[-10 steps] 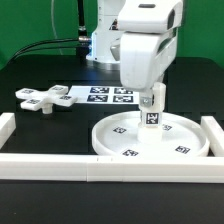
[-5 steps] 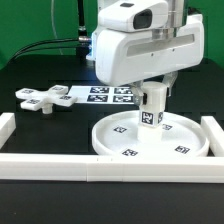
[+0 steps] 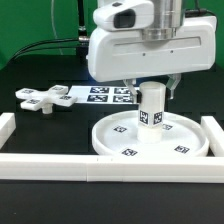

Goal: Assemble round table

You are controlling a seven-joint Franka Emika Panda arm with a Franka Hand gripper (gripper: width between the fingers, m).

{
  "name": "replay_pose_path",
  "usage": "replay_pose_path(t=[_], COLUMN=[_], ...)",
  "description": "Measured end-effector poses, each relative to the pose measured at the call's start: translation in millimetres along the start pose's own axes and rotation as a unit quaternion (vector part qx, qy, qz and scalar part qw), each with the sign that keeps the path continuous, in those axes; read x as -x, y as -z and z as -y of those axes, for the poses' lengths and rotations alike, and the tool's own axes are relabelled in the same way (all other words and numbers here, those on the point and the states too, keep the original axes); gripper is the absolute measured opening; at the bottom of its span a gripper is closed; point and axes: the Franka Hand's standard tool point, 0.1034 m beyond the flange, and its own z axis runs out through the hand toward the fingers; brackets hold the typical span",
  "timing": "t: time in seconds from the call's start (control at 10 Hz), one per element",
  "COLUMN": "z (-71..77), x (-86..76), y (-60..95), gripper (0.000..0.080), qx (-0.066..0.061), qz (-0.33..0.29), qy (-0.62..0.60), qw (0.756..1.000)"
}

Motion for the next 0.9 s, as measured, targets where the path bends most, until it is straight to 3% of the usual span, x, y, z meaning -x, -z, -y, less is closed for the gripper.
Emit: replay_pose_path(t=[0.2,0.4,0.9], z=[0.1,1.9,5.2], x=[0.8,1.9,4.0], y=[-0.5,-0.9,-2.3], gripper=[0.0409,0.0409,0.0409], qx=[-0.008,-0.009,-0.020], qz=[0.001,0.005,0.019], qy=[-0.132,-0.245,-0.457], qw=[0.991,0.970,0.889])
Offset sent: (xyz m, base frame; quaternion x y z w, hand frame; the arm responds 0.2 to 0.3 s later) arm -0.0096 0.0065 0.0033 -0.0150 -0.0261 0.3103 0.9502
